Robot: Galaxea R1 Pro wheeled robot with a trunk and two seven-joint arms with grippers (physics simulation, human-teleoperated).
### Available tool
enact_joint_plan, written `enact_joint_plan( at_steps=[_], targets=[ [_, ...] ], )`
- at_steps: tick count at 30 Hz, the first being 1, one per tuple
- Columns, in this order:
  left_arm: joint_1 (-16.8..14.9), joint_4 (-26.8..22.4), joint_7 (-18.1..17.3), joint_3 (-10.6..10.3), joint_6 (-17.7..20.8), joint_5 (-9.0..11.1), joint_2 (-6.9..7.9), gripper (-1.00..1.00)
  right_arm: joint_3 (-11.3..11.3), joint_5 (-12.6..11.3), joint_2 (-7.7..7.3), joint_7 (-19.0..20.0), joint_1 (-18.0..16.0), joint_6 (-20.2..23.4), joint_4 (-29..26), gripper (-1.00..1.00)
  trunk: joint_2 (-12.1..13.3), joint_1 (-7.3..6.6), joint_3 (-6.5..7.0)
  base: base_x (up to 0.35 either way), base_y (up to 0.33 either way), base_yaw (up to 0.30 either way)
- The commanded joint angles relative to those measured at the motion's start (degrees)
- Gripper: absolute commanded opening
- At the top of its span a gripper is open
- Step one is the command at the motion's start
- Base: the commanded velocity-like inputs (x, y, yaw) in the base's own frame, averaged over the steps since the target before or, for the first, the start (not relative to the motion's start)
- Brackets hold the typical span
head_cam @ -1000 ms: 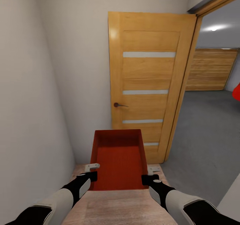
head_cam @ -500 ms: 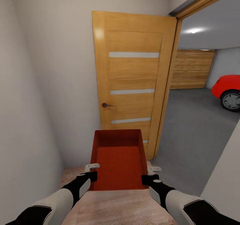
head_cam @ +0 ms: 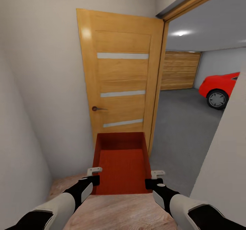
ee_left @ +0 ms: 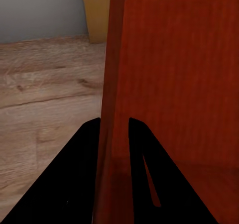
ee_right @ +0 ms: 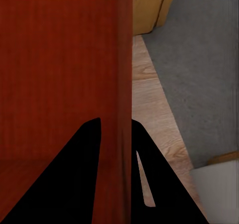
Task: Move the two storage containers from the living room to the garage. In the garage, place one container on the floor and stack the other container on top of it (either order is fine).
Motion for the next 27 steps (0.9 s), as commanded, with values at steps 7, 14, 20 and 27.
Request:
enact_joint_plan(
  at_steps=[7,14,20,27],
  targets=[
    [0.00,-0.33,2.68,1.57,-2.30,-0.66,2.18,-1.00,-1.36,-0.29,0.05,0.64,0.00,-0.12,0.13,-1.00,-0.04,0.03,-0.02,0.204,0.188,-0.240],
    [0.00,-0.37,2.73,1.58,-2.33,-0.66,2.18,-1.00,-1.38,-0.29,0.05,0.64,0.00,-0.12,0.11,-1.00,-0.04,0.03,-0.02,0.224,0.192,-0.240],
    [0.00,-0.38,2.68,1.57,-2.30,-0.66,2.21,-1.00,-1.35,-0.29,0.05,0.70,0.00,-0.12,0.12,-1.00,-0.04,0.03,-0.02,0.230,0.196,-0.240],
    [0.00,-0.36,2.68,1.54,-2.30,-0.66,2.20,-1.00,-1.33,-0.29,0.05,0.72,0.00,-0.12,0.15,-1.00,-0.04,0.03,-0.02,0.244,0.214,-0.240]
  ],
)
